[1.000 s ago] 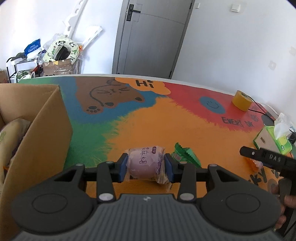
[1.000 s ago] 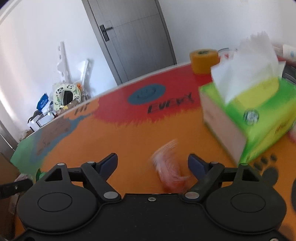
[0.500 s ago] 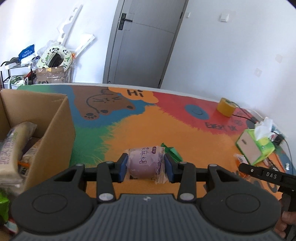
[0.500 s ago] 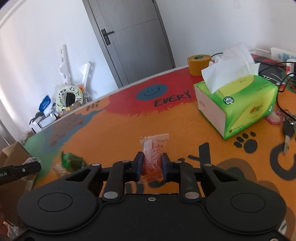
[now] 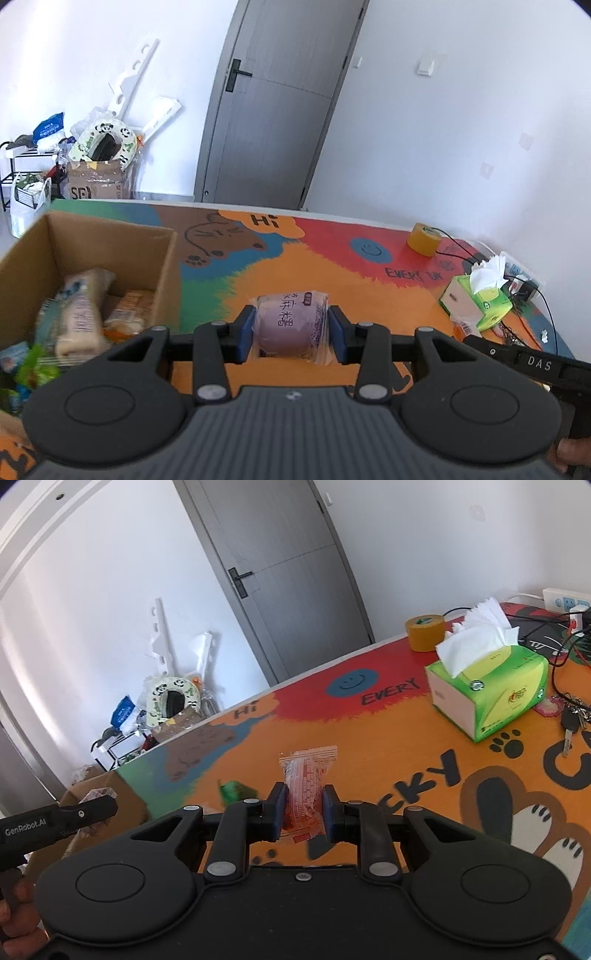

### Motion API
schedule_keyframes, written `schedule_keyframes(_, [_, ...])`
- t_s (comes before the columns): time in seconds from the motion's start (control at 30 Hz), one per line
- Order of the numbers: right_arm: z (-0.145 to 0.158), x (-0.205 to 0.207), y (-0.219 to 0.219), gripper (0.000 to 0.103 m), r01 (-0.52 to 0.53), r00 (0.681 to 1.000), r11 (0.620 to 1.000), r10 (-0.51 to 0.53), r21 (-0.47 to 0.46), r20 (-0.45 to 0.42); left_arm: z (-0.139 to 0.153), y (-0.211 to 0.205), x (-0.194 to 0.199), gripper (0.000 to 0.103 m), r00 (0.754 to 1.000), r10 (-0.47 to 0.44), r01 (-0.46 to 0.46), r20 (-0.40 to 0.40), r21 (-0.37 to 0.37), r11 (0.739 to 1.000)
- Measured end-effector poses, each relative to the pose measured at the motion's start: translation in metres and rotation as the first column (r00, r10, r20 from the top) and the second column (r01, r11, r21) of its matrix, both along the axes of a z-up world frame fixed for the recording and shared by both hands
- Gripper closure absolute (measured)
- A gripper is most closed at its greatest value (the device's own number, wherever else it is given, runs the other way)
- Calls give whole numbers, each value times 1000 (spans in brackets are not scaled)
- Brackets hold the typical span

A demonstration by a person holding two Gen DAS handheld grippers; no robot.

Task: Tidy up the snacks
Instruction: 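Carry both held snacks over the cardboard box and open both tools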

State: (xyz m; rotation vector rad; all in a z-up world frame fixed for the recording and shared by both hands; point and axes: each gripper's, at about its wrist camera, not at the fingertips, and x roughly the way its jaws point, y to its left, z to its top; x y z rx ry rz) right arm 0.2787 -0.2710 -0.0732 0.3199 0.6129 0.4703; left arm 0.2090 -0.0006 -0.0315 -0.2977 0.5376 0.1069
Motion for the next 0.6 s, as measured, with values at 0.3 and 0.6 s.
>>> schedule_keyframes(0.3, [17, -14, 35, 81, -48, 998, 999, 48, 12, 39, 17, 30, -27, 62, 998, 37, -37, 54, -6, 999])
schedule_keyframes(0.6, [29, -19, 78, 81, -119, 991, 993, 117, 28, 57, 28, 81, -50, 62, 989, 126, -126, 76, -16, 992])
